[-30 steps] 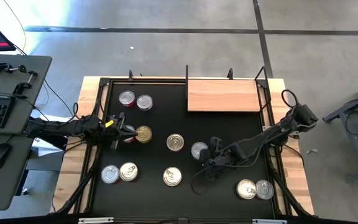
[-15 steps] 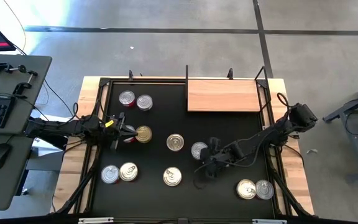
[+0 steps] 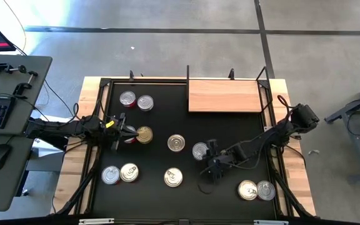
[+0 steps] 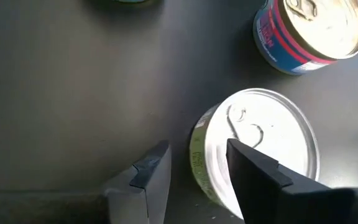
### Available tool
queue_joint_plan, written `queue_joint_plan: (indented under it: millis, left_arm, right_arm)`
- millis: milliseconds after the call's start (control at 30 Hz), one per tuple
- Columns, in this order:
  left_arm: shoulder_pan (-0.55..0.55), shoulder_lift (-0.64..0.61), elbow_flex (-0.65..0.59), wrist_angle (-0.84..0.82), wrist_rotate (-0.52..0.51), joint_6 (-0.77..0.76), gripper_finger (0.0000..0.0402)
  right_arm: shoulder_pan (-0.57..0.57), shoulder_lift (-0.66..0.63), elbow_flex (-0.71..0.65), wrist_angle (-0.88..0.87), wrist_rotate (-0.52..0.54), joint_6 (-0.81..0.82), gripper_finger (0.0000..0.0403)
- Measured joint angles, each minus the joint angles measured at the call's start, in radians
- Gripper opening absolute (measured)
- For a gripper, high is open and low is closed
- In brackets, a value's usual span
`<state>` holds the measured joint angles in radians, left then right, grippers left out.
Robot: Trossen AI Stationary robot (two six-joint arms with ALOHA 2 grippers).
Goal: Stack canned seafood by type on shelf
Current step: Put the green tuna can on the shelf
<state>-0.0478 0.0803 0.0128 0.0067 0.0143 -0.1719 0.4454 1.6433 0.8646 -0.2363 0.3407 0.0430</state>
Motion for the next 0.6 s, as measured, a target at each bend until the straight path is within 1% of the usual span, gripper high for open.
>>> queue_joint_plan:
  millis: [200, 333, 433, 600]
  left_arm:
    - [0.000, 0.000, 0.000, 0.000, 0.000, 0.000, 0.0001]
    - [0.000, 0.000, 0.000, 0.000, 0.000, 0.000, 0.0001]
    - [0.000, 0.000, 0.000, 0.000, 0.000, 0.000, 0.0001]
    - [0.000, 0.000, 0.000, 0.000, 0.000, 0.000, 0.0001]
  right_arm:
    - [0.000, 0.041, 0.001, 0.029, 0.080, -0.075, 0.0146]
    - [0.000, 0.092, 0.004, 0.036, 0.103, -0.073, 0.0130]
    - [0.004, 0.131, 0.008, 0.051, 0.165, -0.043, 0.0099]
    - [0.005, 0.180, 0.011, 0.061, 0.223, -0.017, 0.0019]
